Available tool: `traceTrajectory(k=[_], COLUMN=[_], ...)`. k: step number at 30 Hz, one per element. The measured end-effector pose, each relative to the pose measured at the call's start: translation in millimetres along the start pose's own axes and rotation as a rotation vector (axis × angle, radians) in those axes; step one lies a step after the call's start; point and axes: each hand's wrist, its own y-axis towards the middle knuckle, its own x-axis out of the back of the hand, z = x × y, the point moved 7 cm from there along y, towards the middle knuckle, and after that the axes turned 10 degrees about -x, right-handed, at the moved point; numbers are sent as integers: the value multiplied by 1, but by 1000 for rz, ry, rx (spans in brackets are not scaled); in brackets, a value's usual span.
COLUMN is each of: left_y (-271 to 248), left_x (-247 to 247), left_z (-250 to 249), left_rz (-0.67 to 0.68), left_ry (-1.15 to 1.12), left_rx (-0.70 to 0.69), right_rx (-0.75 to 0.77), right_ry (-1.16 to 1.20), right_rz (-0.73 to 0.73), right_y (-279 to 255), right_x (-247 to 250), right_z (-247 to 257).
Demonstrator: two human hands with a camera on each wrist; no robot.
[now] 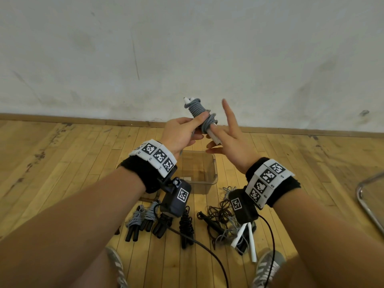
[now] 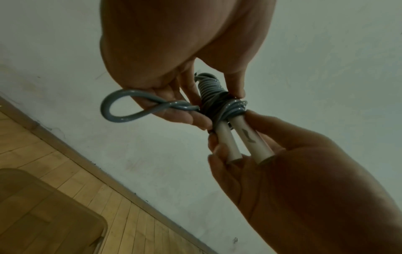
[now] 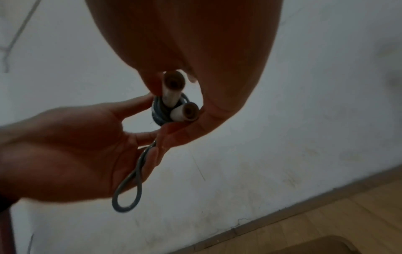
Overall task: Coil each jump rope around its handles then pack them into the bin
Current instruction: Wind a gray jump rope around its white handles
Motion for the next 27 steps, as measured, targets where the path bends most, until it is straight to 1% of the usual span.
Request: traceTrajectory(k=[2, 3, 6, 10, 13, 17, 20, 23, 25, 27], left_y=[-1, -2, -2, 0, 0, 0, -3, -5, -6, -6], left_x=[-2, -4, -6, -2, -1, -3, -9, -11, -9, -9], left_z=[-3, -5, -6, 2, 5, 6, 6, 6, 5, 2], left_rz=[24, 34, 43, 11, -6, -10, 26, 35, 31, 62], left_ry=[-18, -23, -28, -29, -84, -113, -111, -92, -101, -112], left_rx=[-12, -22, -48, 42, 53, 45, 56, 33, 20, 0], right_rx=[-109, -116, -38, 49, 114, 138, 103, 113, 103, 31], right_ry=[120, 110, 12, -142, -232, -268, -311, -351, -300, -121], right_rz=[26, 39, -7, -127, -159, -203, -230, -285, -289, -218], right_y=[2, 2, 3, 3, 2, 2, 1, -1, -2, -2], right_x=[2, 2, 3, 11, 12, 14, 16, 19, 19, 17], right_z=[-6, -7, -4, 1, 0, -2, -2, -1, 3, 3])
